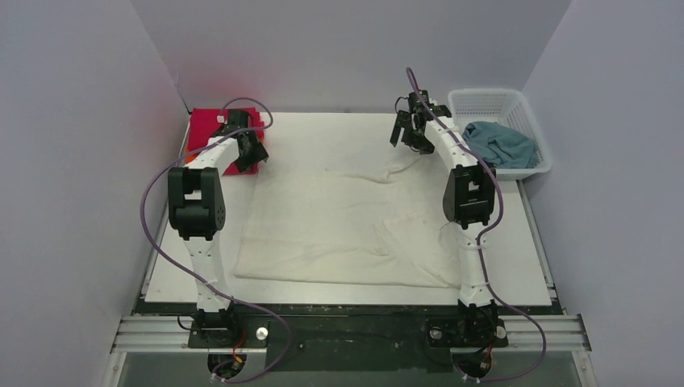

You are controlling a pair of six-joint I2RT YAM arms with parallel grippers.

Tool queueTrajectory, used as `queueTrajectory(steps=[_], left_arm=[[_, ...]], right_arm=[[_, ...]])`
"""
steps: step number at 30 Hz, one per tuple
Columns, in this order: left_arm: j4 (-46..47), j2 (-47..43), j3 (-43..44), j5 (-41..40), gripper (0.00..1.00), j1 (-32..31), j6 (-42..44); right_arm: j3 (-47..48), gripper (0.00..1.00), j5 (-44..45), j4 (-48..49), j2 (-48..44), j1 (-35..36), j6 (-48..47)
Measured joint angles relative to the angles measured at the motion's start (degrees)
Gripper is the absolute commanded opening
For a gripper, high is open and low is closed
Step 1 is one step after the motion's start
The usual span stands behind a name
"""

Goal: Fold and stack the t-shirts
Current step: Grab the side of the flattened tshirt furthest away from the robot with both arms

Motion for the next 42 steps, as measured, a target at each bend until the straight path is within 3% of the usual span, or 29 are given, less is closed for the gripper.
queueTrajectory(steps=[5, 9, 12, 15, 21, 27, 32, 42], left_arm=[[-1.81, 4.87, 4.52, -1.09, 0.61, -0.59, 0.9], [-2.62, 6.01, 6.05, -2.99, 0.51, -1.38, 1.14], [-2.93, 6.36, 6.23, -4.09, 0.35, -1.55, 1.49], [-3.26, 6.91, 6.82, -4.44, 0.01, -1.4, 1.31], [-3.21, 7.04, 6.82, -4.55, 0.0, -1.36, 1.4], [-0.17, 5.51, 3.76, -4.33, 0.0, -1.36, 1.51], [2.95, 3.08, -0.37, -3.63, 0.0, -1.36, 1.44], [8.37, -1.36, -7.21, -1.75, 0.0, -1.36, 1.46]], right_arm=[[0.61, 0.81, -1.07, 0.48, 1.97, -0.42, -0.02], [0.61, 0.79, -1.09, 0.57, 2.89, -0.5, -0.07], [0.61, 0.76, -1.27, 0.66, 3.67, -0.5, -0.04], [0.61, 0.68, -1.7, 0.7, 4.79, -0.5, 0.02], [0.57, 0.37, -2.78, 0.74, 5.55, -0.5, 0.07], [-0.46, 0.2, -2.75, 1.16, 5.4, -0.61, 0.87], [-3.65, 0.0, -2.86, 2.82, 3.56, -0.76, 1.73], [-7.93, 0.0, -2.84, 3.96, -1.31, -0.76, 2.97]])
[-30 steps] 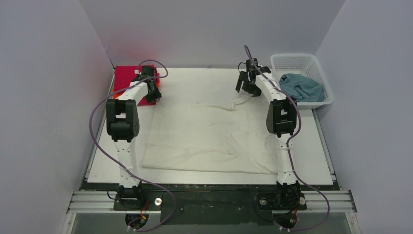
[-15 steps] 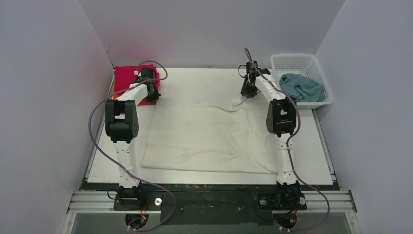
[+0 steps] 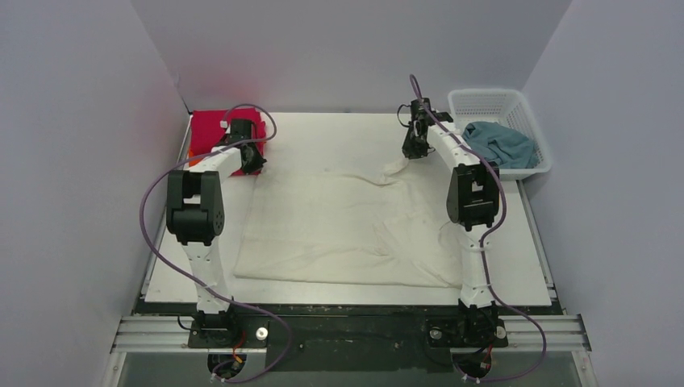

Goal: Fold and stack the t-shirts
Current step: Grab the side of the flattened tshirt furthest away from the robot with both arms

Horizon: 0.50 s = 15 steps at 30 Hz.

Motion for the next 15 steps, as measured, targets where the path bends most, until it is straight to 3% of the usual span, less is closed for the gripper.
queueTrajectory(steps=[15], left_arm=[[6.32, -9.81, -12.31, 2.01, 0.0, -0.02, 3.91]], right_arm=[[-8.98, 0.0, -0.26, -0.15, -10.01, 0.39, 0.22]])
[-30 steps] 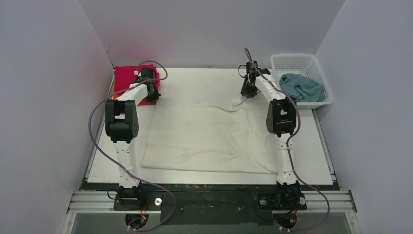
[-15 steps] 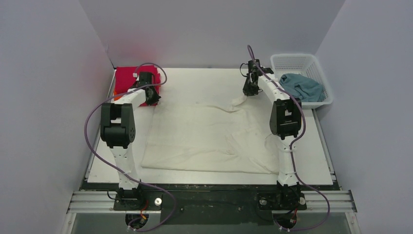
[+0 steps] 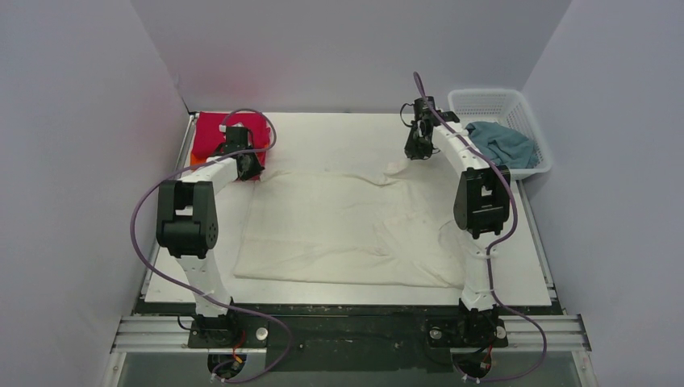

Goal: Fold and stack the t-shirts
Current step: Grab the side of the flattened tshirt furthest away from the robot with both arms

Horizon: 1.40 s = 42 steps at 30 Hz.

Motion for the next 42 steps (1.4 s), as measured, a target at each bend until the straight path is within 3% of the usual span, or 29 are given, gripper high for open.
queueTrajectory(steps=[7, 20, 30, 42], left_arm=[[-0.11, 2.01, 2.05, 0.96, 0.0, 0.04, 0.59], [-1.57, 14.69, 17.18, 4.07, 0.0, 1.03, -0.57], [-3.96, 14.58, 17.25, 4.17, 0.29, 0.98, 0.15], [-6.36, 11.98, 14.49, 2.23, 0.46, 0.02, 3.26]], right_arm=[[-0.09, 0.0, -0.57, -0.13, 0.0, 0.0, 0.02], [1.2, 0.0, -1.68, -0.2, 0.68, -0.04, 0.24], [1.55, 0.0, -2.03, -0.17, 1.11, -0.07, 0.46], [1.55, 0.0, -2.03, -0.17, 1.11, -0.07, 0.46]])
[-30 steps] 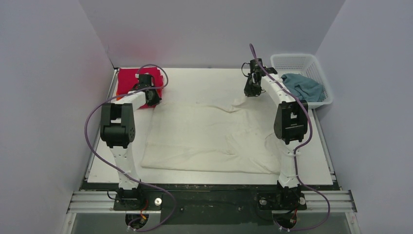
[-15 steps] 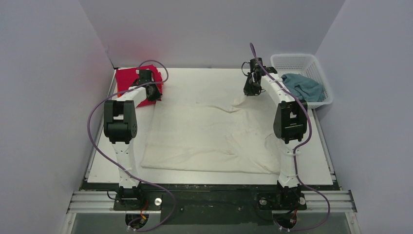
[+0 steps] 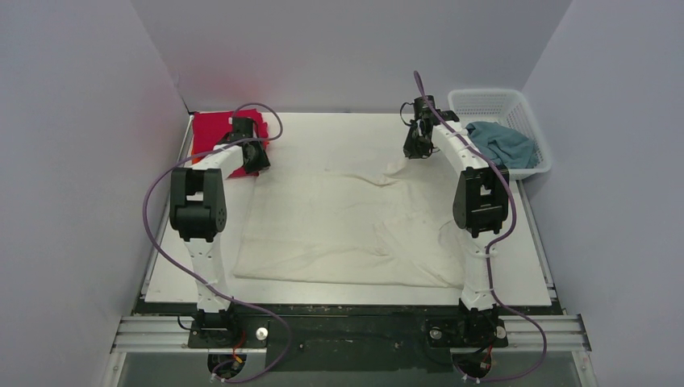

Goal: Fold and stack the t-shirts
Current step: Grab the side of the flattened tshirt furthest away from the robot with both arms

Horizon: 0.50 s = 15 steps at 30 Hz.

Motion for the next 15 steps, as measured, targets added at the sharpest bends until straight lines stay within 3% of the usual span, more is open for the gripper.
queueTrajectory(steps=[12, 15], left_arm=[[-0.94, -1.86, -2.32, 0.96, 0.49, -0.48, 1.86], [-1.05, -1.88, -2.32, -0.48, 0.3, -1.27, 2.62]], right_arm=[[-0.07, 0.0, 0.0, 0.02, 0.0, 0.0, -0.04], [-0.24, 0.0, 0.0, 0.02, -0.02, 0.0, -0.04]])
